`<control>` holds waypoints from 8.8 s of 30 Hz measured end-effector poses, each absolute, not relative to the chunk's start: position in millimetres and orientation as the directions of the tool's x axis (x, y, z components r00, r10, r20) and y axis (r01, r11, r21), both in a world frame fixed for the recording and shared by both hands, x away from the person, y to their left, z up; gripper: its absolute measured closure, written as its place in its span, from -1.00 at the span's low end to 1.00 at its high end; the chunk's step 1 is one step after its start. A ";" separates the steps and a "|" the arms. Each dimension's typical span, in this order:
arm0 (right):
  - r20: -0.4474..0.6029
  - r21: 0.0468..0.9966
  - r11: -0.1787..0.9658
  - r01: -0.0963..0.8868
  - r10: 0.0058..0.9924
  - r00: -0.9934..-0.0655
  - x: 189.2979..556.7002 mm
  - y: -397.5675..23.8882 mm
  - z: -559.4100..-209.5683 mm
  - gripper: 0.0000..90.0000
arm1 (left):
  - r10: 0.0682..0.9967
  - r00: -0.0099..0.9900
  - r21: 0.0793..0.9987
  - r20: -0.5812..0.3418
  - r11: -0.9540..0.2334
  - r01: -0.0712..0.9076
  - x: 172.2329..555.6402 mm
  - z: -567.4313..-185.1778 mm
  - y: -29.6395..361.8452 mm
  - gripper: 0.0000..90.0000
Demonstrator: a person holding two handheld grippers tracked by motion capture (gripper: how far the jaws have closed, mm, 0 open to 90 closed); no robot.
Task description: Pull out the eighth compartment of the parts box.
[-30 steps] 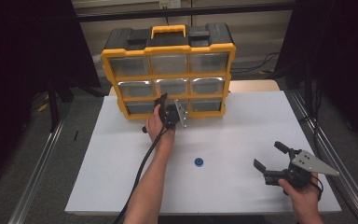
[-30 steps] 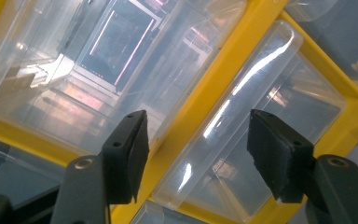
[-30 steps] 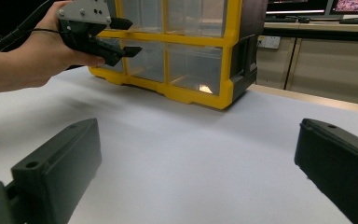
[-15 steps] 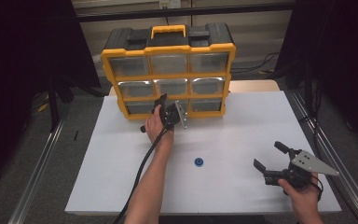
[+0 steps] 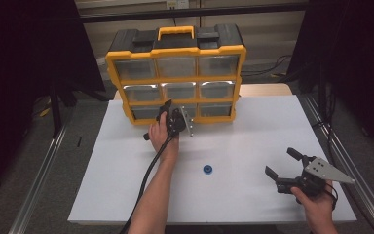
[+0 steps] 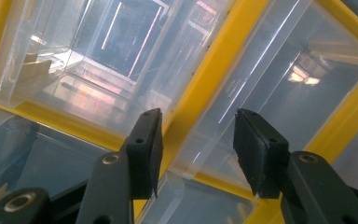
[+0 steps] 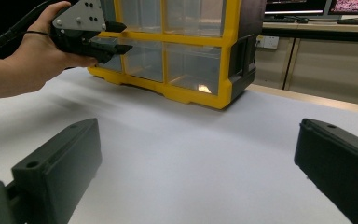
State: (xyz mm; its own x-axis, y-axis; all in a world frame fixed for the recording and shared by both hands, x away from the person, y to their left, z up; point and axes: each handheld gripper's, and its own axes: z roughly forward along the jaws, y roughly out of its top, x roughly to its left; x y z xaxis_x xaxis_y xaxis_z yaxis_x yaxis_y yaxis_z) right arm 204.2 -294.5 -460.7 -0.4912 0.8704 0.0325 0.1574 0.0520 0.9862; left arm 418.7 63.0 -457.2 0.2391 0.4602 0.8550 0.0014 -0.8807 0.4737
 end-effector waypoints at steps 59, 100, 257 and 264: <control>0.035 0.986 0.051 0.156 0.864 -0.503 205.1 -292.9 -461.9 -1.00 | 0.337 0.264 0.369 0.904 -0.926 -0.082 391.1 -460.4 71.4 0.53; 0.040 0.987 0.044 0.154 0.863 -0.503 204.6 -292.3 -461.7 -1.00 | 0.304 0.232 0.334 0.924 -0.937 -0.103 376.3 -462.9 71.0 0.56; 0.031 0.988 0.052 0.147 0.857 -0.514 204.6 -288.7 -462.1 -1.00 | 0.283 0.232 0.315 0.931 -0.942 -0.119 341.5 -460.9 78.8 0.58; 0.029 0.988 0.055 0.146 0.856 -0.516 204.8 -288.5 -462.3 -1.00 | 0.300 0.233 0.337 0.925 -0.931 -0.141 341.3 -461.6 78.8 0.58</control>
